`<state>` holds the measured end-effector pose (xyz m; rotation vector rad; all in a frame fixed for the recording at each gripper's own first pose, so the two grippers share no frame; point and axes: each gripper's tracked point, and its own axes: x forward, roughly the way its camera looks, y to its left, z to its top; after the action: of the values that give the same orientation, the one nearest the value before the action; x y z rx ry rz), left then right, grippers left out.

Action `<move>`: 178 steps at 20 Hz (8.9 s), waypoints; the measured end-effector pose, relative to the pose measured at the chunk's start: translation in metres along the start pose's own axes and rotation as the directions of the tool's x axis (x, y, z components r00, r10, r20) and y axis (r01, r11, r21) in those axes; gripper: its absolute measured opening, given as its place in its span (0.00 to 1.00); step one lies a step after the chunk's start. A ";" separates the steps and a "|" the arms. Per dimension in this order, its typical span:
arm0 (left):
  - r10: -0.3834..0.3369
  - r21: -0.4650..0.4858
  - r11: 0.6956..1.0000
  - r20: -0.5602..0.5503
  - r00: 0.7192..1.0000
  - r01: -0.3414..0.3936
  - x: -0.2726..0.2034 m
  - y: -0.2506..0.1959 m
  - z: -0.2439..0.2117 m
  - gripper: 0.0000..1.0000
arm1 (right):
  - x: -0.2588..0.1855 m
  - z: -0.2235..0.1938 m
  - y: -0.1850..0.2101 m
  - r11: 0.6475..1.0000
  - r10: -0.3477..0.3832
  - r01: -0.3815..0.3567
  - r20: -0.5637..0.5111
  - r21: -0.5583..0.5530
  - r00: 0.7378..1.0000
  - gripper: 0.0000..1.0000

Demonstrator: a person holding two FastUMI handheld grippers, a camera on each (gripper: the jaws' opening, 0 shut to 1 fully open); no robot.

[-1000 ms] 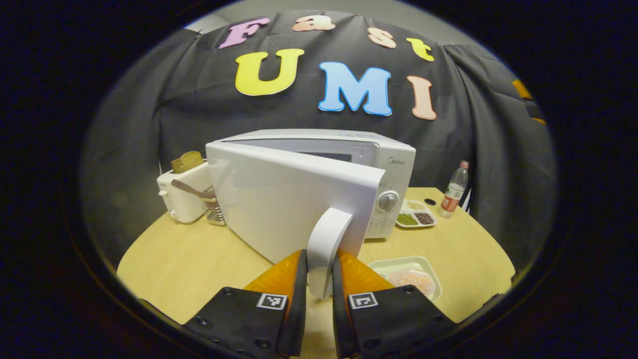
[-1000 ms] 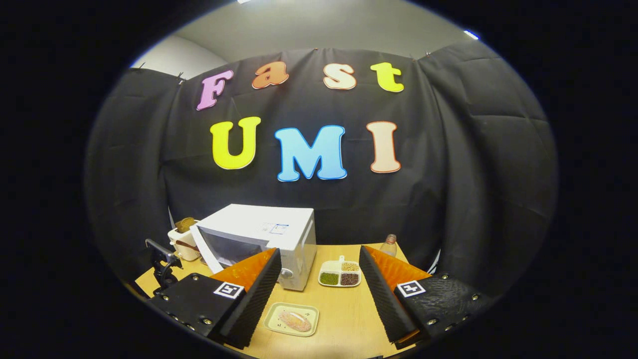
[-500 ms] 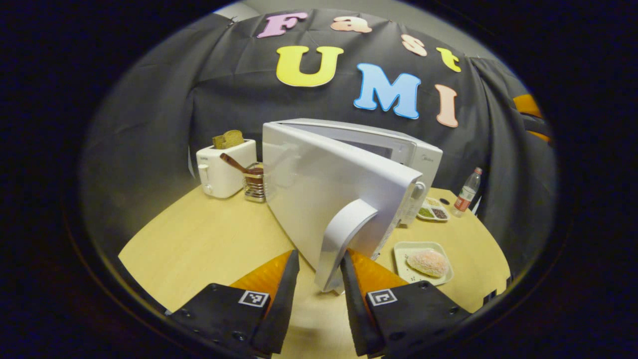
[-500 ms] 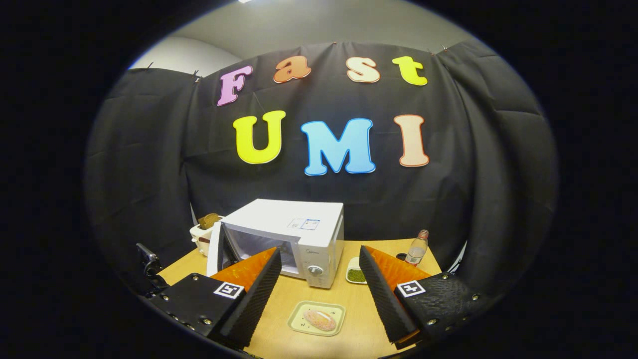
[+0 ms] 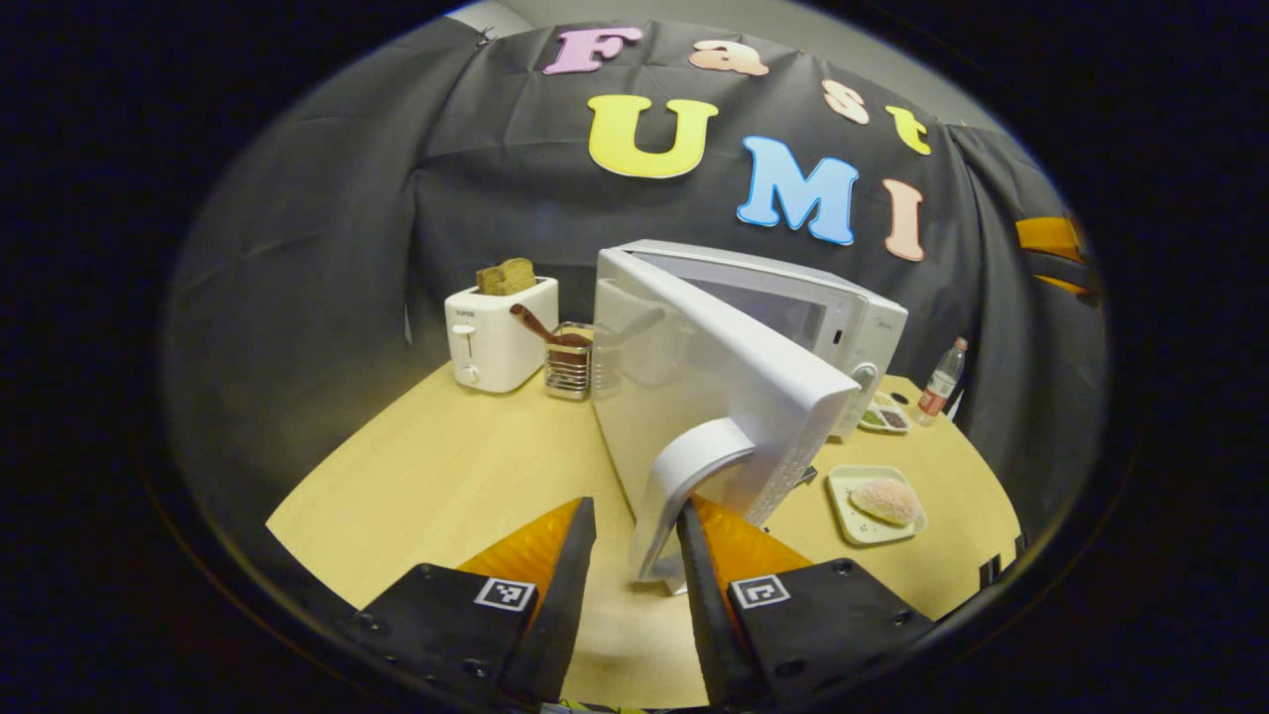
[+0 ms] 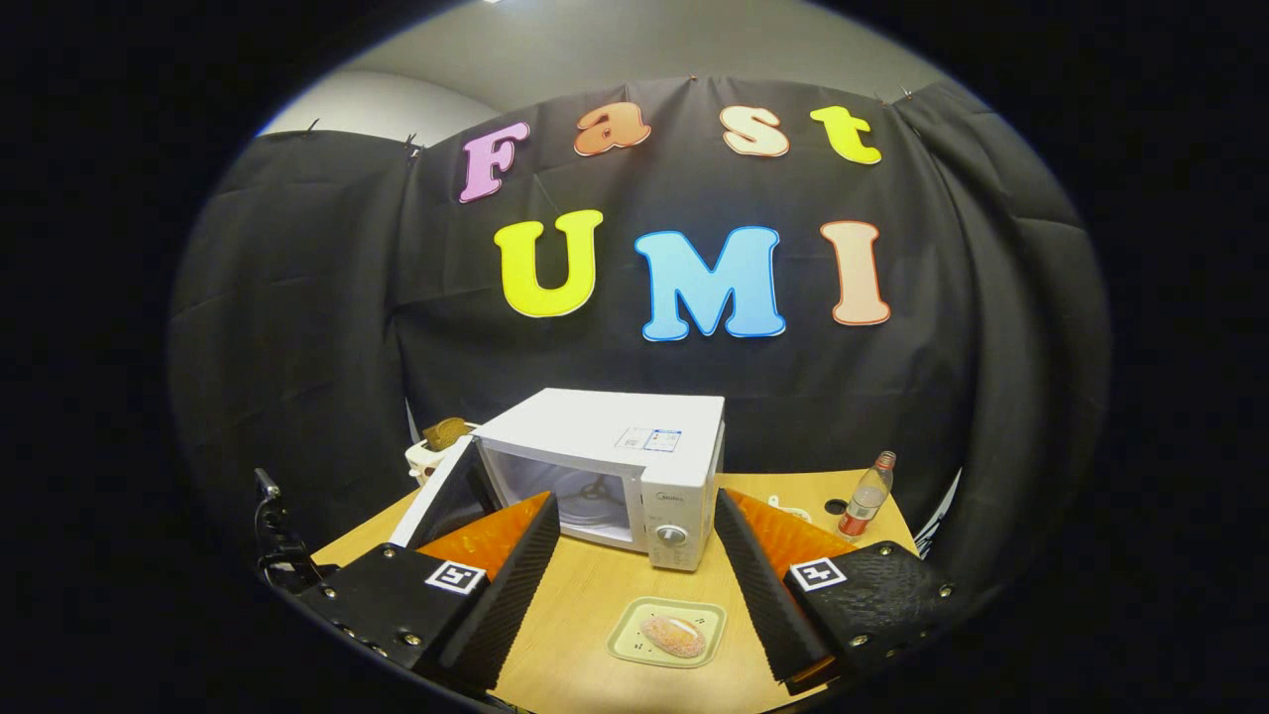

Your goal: Open the microwave oven with the left hand, put the food in, and close the microwave oven.

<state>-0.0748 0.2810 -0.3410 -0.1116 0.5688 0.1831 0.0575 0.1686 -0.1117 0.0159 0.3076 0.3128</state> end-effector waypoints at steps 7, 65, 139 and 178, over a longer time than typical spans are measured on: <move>-0.001 0.022 1.000 -0.003 1.000 0.002 -0.009 0.075 0.010 0.58 | 0.019 -0.013 0.037 1.000 -0.001 0.000 -0.022 -0.023 1.000 0.96; 0.009 -0.027 1.000 0.402 0.915 0.002 -0.130 -0.075 0.211 0.93 | 0.098 -0.242 -0.028 0.854 0.168 -0.412 -0.582 -0.317 0.796 0.59; -0.061 0.066 0.997 0.413 0.908 0.038 -0.074 -0.022 0.239 0.94 | 0.173 -0.060 0.076 0.825 0.143 -0.142 -0.042 -0.547 0.989 0.83; 0.074 0.021 0.996 0.286 0.955 -0.083 -0.047 0.110 0.181 0.07 | -0.006 0.082 -0.025 0.984 -0.115 0.151 0.307 -0.097 0.945 0.97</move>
<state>-0.0409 0.4099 -0.1701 -0.0296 0.2877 0.2622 0.0840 0.1459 -0.0330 -0.0745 -0.0137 0.1898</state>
